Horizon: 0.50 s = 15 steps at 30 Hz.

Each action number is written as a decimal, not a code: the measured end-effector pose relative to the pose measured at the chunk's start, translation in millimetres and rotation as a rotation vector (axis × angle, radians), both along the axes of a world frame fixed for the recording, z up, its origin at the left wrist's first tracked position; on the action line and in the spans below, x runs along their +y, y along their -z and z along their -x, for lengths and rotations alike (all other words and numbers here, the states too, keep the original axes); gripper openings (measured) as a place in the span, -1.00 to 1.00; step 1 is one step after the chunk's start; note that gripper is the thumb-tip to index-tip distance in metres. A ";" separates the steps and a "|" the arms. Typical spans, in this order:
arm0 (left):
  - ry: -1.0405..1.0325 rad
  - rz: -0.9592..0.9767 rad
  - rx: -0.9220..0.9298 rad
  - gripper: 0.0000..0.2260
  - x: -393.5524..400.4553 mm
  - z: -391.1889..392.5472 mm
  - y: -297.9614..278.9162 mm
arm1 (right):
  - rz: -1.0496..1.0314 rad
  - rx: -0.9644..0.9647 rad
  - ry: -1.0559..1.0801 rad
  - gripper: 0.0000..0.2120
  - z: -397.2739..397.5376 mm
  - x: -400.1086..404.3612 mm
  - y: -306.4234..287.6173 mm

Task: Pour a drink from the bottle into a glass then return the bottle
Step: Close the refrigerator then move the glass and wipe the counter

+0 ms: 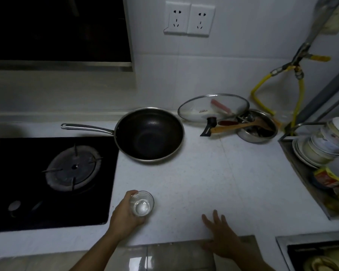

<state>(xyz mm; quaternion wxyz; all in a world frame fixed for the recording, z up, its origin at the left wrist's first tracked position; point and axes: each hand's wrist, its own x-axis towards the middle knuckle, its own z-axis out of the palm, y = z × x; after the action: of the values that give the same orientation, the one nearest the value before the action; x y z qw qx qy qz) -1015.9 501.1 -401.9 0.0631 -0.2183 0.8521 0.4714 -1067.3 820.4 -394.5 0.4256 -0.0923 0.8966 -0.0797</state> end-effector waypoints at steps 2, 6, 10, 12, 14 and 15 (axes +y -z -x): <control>0.001 -0.019 0.016 -0.33 -0.3 2.8 1.7 | 0.042 -0.029 0.027 0.19 0.4 0.5 -3.3; 0.019 -0.040 0.020 -0.32 1.9 7.0 7.9 | 0.099 -0.016 0.062 0.40 0.9 9.4 5.5; -0.004 -0.056 0.030 -0.27 8.0 7.0 11.3 | 0.134 0.023 0.098 0.35 -5.8 14.0 6.6; -0.008 -0.057 0.030 -0.25 10.6 8.0 11.7 | 0.139 0.033 0.097 0.34 -9.0 16.5 3.9; 0.002 -0.058 0.023 -0.15 12.8 6.5 10.0 | 0.157 0.033 0.094 0.35 -14.5 21.4 4.5; 0.004 -0.043 0.010 -0.03 12.5 5.7 10.9 | 0.163 0.027 0.107 0.38 -18.1 23.5 1.6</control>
<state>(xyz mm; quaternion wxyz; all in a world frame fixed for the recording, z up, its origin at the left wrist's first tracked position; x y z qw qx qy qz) -1021.5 513.7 -412.7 0.0645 -0.2127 0.8426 0.4906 -1049.2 843.8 -396.1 0.3997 -0.0798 0.8965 -0.1736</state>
